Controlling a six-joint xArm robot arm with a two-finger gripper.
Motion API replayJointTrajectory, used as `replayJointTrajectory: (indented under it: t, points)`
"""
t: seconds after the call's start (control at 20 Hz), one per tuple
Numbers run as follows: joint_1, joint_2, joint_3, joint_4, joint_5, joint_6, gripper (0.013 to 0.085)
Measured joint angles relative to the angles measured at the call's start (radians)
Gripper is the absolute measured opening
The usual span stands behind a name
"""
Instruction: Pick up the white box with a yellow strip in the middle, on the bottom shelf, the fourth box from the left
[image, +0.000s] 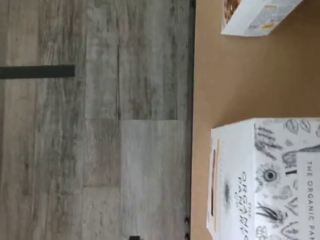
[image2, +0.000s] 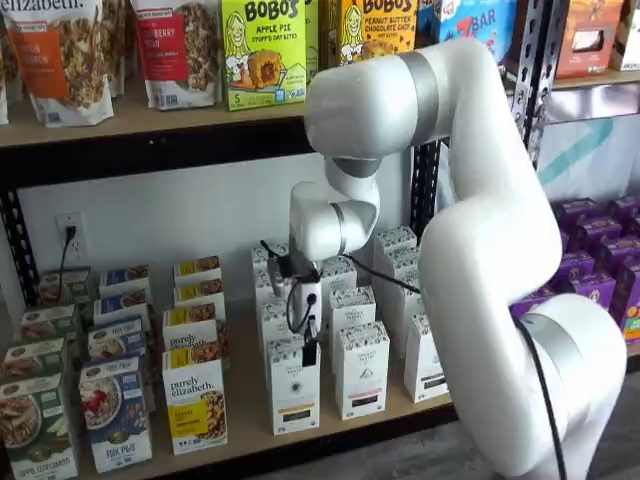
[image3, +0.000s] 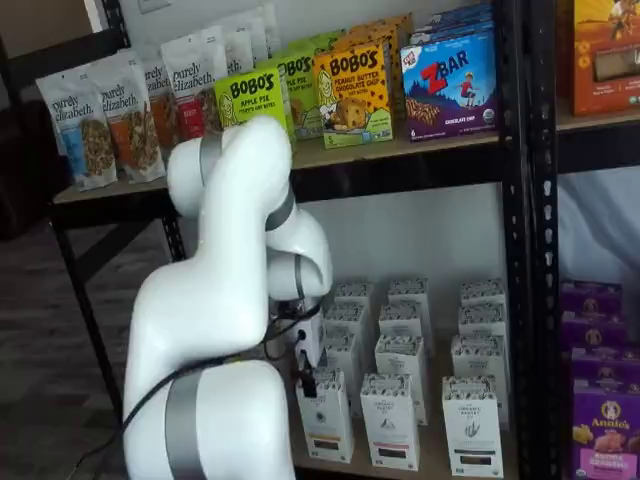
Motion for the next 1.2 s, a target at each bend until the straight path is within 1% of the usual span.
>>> replayJointTrajectory:
  t: [0.2,0.4,0.65,0.8,1.1,1.2]
  points:
    - [-0.012,0.039,-0.039,0.030,-0.015,-0.039,0.0850]
    - [-0.021,0.076,-0.090,0.030,-0.009,-0.046,0.0850]
    - [-0.028,0.126,-0.160,-0.019,0.017,-0.010,0.0850]
    - [-0.029,0.141,-0.181,-0.027,0.030,-0.004,0.0850]
    - [-0.032,0.178,-0.221,-0.078,0.025,0.037,0.0850]
    - [-0.034,0.189,-0.233,-0.085,0.025,0.041,0.0850]
